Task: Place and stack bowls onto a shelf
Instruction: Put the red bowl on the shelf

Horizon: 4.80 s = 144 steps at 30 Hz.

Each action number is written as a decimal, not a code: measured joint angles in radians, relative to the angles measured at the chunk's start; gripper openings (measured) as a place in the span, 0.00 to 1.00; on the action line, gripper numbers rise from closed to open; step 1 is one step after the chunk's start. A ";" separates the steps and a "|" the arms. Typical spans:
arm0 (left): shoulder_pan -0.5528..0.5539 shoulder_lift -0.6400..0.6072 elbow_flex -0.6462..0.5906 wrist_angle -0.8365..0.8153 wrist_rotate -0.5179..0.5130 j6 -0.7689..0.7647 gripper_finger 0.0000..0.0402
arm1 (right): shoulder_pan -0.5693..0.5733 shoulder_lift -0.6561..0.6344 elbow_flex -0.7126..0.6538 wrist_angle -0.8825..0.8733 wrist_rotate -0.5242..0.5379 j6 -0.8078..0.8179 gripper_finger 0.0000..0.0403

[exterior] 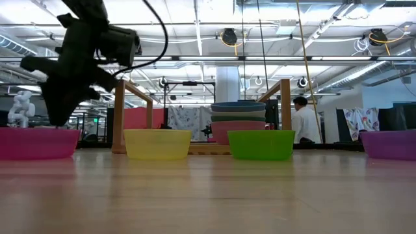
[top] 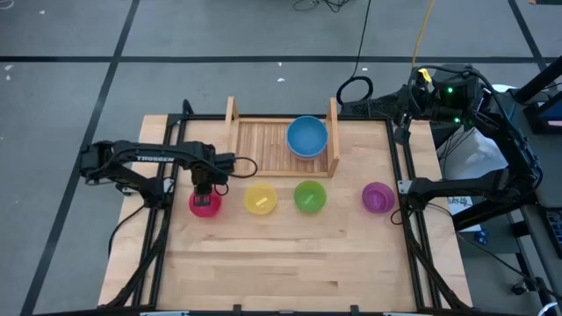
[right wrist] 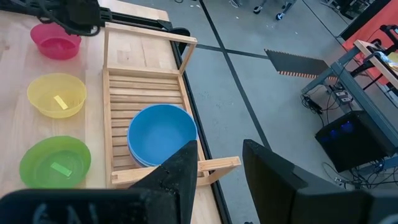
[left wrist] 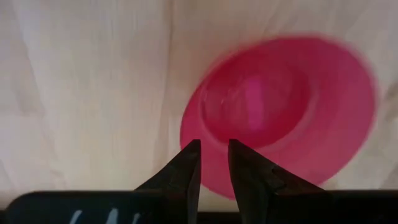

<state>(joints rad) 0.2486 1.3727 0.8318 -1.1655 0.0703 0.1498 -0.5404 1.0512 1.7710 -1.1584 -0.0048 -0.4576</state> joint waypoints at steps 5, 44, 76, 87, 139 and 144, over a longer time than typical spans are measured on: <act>0.029 0.000 -0.011 0.035 -0.036 -0.023 0.21 | 0.000 0.000 0.000 0.002 0.000 0.000 0.30; 0.123 0.000 -0.030 0.072 0.005 -0.049 0.21 | 0.000 0.000 0.000 0.003 0.003 0.000 0.30; -0.322 -0.034 -0.031 0.194 0.216 -0.539 0.21 | 0.000 0.000 0.000 0.002 0.001 0.000 0.30; -0.364 -0.034 -0.031 0.203 0.178 -0.629 0.21 | 0.000 0.000 0.000 0.002 0.001 -0.001 0.30; -0.394 -0.099 0.435 -0.357 -0.117 -1.001 0.01 | 0.000 0.000 0.000 0.032 0.003 -0.011 0.30; -0.358 -0.062 0.651 -0.396 -0.220 -0.929 0.01 | 0.000 0.000 0.000 0.032 0.003 -0.011 0.30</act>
<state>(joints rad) -0.1091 1.3107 1.4828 -1.5618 -0.1498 -0.7795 -0.5405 1.0515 1.7710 -1.1259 -0.0017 -0.4686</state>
